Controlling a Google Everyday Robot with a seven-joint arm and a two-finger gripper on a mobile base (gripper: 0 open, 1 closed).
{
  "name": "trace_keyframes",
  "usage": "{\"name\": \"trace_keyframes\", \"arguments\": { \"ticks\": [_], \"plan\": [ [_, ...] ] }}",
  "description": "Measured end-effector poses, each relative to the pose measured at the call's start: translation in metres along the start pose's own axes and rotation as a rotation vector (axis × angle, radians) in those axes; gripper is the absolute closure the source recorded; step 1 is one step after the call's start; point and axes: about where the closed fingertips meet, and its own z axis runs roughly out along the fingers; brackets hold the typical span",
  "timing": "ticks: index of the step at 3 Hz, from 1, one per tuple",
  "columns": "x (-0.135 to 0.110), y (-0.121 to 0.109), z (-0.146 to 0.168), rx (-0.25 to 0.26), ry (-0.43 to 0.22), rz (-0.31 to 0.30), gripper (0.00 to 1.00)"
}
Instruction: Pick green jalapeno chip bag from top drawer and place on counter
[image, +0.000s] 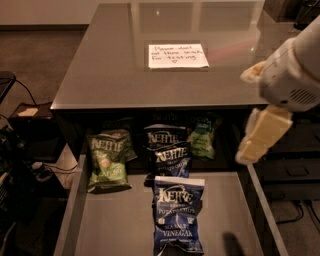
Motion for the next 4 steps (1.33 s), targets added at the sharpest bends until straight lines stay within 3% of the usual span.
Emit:
{"name": "trace_keyframes", "arguments": {
  "ticks": [2,4],
  "plan": [
    [-0.063,0.011,0.083,-0.050,-0.134,0.049,0.00],
    [-0.064,0.010,0.093,-0.060,-0.156,0.062,0.00]
  ]
}}
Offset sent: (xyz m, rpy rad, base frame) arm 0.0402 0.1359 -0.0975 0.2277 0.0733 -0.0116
